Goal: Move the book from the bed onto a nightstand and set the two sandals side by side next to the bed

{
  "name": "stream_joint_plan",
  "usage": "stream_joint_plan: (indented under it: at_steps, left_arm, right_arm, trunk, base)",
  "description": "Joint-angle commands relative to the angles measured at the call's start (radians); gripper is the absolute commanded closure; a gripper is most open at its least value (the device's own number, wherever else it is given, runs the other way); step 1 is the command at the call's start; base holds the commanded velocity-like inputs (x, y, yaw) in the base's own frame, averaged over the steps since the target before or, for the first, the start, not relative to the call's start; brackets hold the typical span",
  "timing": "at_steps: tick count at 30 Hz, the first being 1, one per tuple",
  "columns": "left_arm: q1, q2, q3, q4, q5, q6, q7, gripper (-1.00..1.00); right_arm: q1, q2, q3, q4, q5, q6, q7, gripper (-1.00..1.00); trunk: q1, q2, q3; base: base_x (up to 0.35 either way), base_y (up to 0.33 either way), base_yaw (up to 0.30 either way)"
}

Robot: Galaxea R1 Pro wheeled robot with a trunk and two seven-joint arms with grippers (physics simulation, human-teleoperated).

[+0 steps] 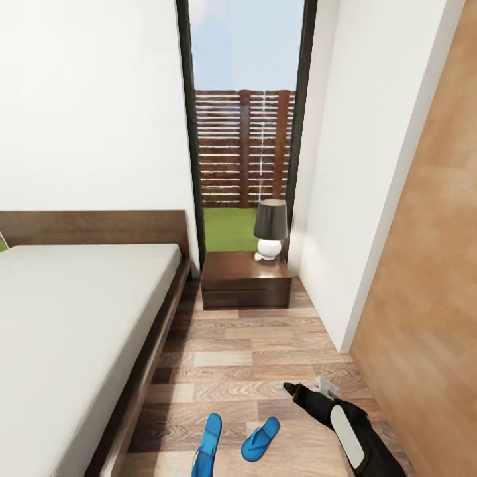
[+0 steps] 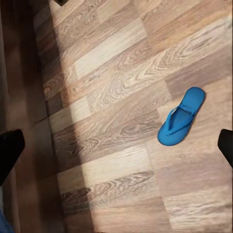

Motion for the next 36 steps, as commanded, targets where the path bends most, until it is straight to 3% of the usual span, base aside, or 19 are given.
stream_joint_plan:
  at_steps: [1,6,11,14,19,22,24,26,29,32,34,36]
  left_arm:
    - [-0.001,0.0,-0.007,0.0,0.007,-0.006,-0.002,1.0]
    - [-0.001,0.0,0.006,-0.002,0.009,-0.006,0.0,1.0]
    - [-0.001,0.001,0.057,-0.008,0.008,-0.006,-0.004,1.0]
    - [-0.001,0.003,0.065,-0.047,0.007,-0.004,-0.006,1.0]
    - [-0.001,0.006,0.069,-0.105,0.007,-0.001,-0.007,1.0]
    - [-0.004,0.006,0.07,-0.148,0.007,0.003,-0.006,1.0]
    - [-0.008,0.006,0.07,-0.203,0.007,0.029,-0.006,1.0]
    - [-0.013,0.009,0.07,-0.288,0.006,0.102,-0.007,1.0]
    - [-0.014,0.036,0.07,-0.416,0.005,0.184,-0.007,1.0]
    - [-0.015,0.117,0.095,-0.599,0.006,0.271,-0.013,1.0]
    - [-0.016,0.155,0.13,-0.674,0.007,0.301,-0.033,1.0]
    - [-0.016,0.193,0.213,-0.769,0.006,0.354,-0.08,1.0]
  right_arm:
    - [-0.027,0.002,-0.005,-0.001,-0.002,0.021,-0.063,-1.0]
    - [-0.036,0.001,-0.007,-0.001,-0.035,0.064,-0.131,-1.0]
    - [-0.037,0.001,-0.007,0.0,-0.19,0.097,-0.268,-1.0]
    - [-0.037,0.0,-0.007,0.0,-0.253,0.1,-0.335,-1.0]
    - [-0.037,0.0,-0.007,0.006,-0.277,0.1,-0.375,-1.0]
    - [-0.037,0.0,-0.008,0.009,-0.28,0.1,-0.444,-1.0]
    - [-0.037,0.0,-0.007,0.01,-0.289,0.1,-0.509,-1.0]
    - [-0.037,0.0,-0.008,0.011,-0.313,0.1,-0.532,-1.0]
    - [-0.037,0.0,-0.008,0.011,-0.346,0.1,-0.54,-1.0]
    - [-0.037,0.0,-0.008,0.011,-0.37,0.1,-0.543,-1.0]
    - [-0.037,0.0,-0.008,0.011,-0.373,0.099,-0.543,-1.0]
    - [-0.037,0.0,-0.008,0.011,-0.375,0.099,-0.544,-1.0]
  trunk:
    - [0.004,-0.008,-0.004]
    - [0.023,-0.043,-0.02]
    - [0.027,-0.05,-0.023]
    - [0.027,-0.05,-0.023]
    - [0.027,-0.05,-0.023]
    - [0.027,-0.05,-0.023]
    - [0.027,-0.05,-0.023]
    - [0.027,-0.05,-0.023]
    - [0.027,-0.05,-0.023]
    - [0.027,-0.05,-0.023]
    - [0.027,-0.05,-0.023]
    - [0.027,-0.05,-0.023]
  base:
    - [0.0,0.0,0.0]
    - [0.0,0.0,0.0]
    - [0.0,0.0,0.0]
    - [0.0,0.0,0.0]
    - [0.0,0.0,0.0]
    - [0.0,0.0,0.0]
    - [0.0,0.0,0.0]
    - [0.0,0.0,0.0]
    - [0.0,0.0,0.0]
    - [0.0,0.0,0.0]
    - [0.0,0.0,0.0]
    - [0.0,0.0,0.0]
